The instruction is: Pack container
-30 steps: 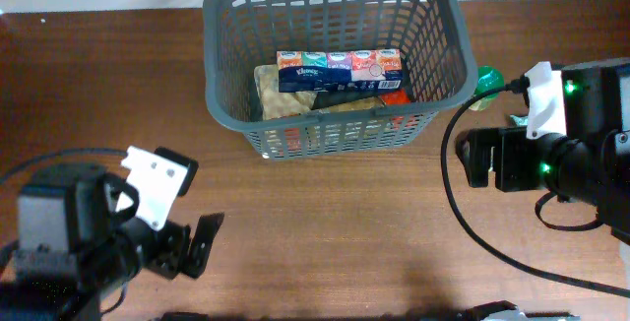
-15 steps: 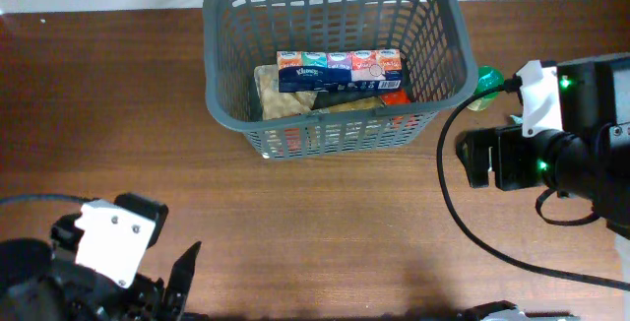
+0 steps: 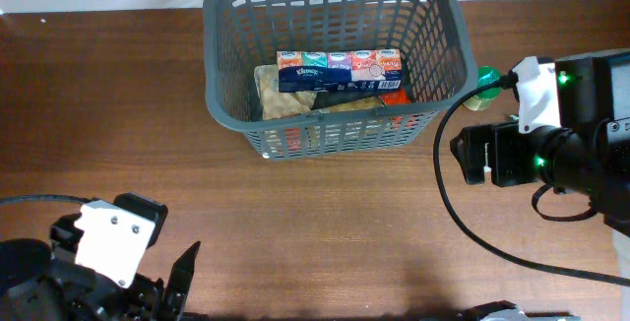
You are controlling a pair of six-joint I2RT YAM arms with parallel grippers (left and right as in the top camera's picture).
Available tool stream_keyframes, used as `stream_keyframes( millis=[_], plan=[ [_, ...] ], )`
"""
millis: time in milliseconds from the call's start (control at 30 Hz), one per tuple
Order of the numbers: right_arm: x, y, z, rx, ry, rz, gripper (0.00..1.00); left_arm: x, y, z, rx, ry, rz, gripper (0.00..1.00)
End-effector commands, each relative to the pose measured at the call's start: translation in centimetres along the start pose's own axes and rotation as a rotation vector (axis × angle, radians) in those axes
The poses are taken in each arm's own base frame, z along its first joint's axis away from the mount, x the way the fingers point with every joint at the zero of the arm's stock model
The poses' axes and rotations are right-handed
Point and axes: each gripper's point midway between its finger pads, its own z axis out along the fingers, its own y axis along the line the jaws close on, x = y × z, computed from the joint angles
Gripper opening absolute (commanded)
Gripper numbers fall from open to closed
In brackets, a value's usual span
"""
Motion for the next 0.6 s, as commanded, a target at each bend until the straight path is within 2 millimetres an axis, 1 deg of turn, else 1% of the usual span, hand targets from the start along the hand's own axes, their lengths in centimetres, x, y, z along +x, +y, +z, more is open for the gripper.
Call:
stream_keyframes(
  millis=[0, 133, 200, 267, 367, 433, 500, 567],
  plan=[
    [-0.3, -2.3, -0.4, 0.117, -0.033, 0.117, 0.99, -0.1, 0.3, -0.1, -0.016, -0.002, 0.009, 0.99],
    [-0.8, -4.9, -2.5, 0.194, -0.135, 0.181, 0.99, -0.1, 0.3, -0.1, -0.016, -0.002, 0.009, 0.99],
    [-0.9, -6.6, -3.5, 0.237, -0.174, 0.216, 0.99, -0.1, 0.3, -0.1, -0.016, -0.002, 0.009, 0.99],
    [-0.7, -8.2, -3.8, 0.271, -0.185, 0.253, 0.99, -0.1, 0.3, -0.1, -0.016, -0.001, 0.009, 0.99],
    [-1.2, -9.6, -2.8, 0.243, -0.199, 0.298, 0.99, -0.1, 0.3, -0.1, -0.016, -0.001, 0.009, 0.99],
    [-1.3, -11.3, -1.5, 0.251, -0.202, 0.352, 0.99, -0.1, 0.3, -0.1, -0.016, -0.001, 0.009, 0.99],
    [-1.1, -13.7, 0.4, 0.278, -0.193, 0.411, 0.99, -0.1, 0.3, -0.1, -0.016, -0.001, 0.009, 0.99],
    [-0.5, -16.0, 2.7, 0.300, -0.173, 0.461, 0.99, -0.1, 0.3, -0.1, -0.016, -0.001, 0.008, 0.99]
  ],
)
